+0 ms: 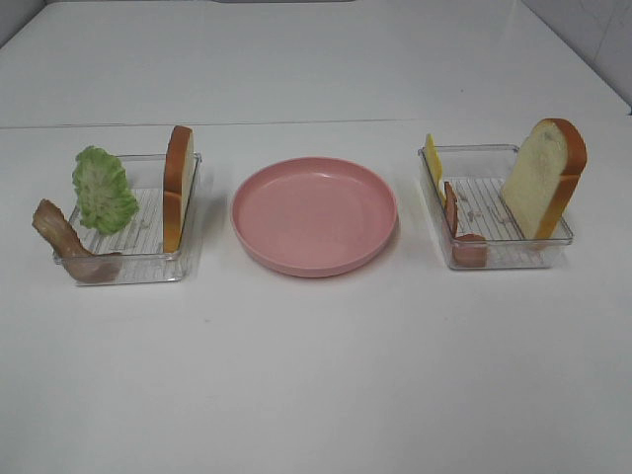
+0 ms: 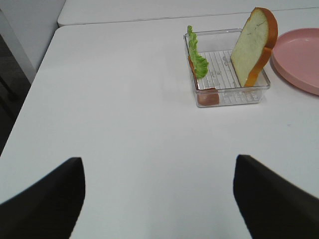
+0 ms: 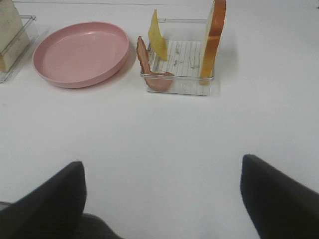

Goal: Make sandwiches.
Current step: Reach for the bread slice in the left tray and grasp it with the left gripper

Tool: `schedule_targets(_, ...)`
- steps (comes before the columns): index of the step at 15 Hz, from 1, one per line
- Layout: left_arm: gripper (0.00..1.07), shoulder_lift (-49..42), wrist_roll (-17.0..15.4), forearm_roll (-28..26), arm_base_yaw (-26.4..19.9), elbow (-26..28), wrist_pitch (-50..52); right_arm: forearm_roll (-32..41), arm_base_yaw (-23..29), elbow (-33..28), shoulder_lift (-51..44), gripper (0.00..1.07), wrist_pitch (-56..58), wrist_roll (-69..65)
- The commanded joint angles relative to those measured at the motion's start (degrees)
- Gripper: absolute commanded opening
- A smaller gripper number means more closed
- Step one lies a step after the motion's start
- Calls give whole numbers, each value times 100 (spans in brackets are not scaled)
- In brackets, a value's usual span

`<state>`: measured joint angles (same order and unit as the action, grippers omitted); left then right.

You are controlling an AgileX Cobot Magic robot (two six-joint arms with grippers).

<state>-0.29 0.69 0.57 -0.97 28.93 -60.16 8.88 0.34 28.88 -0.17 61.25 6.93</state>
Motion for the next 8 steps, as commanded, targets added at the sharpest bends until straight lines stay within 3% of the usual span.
schedule_targets(1, 78, -120, -11, -11, -17, -40, 34, 29, -23, -6, -86, 80, -40, -11)
schedule_targets(8, 78, -120, -11, -11, -17, -40, 34, 29, -23, -6, -86, 80, -40, -11)
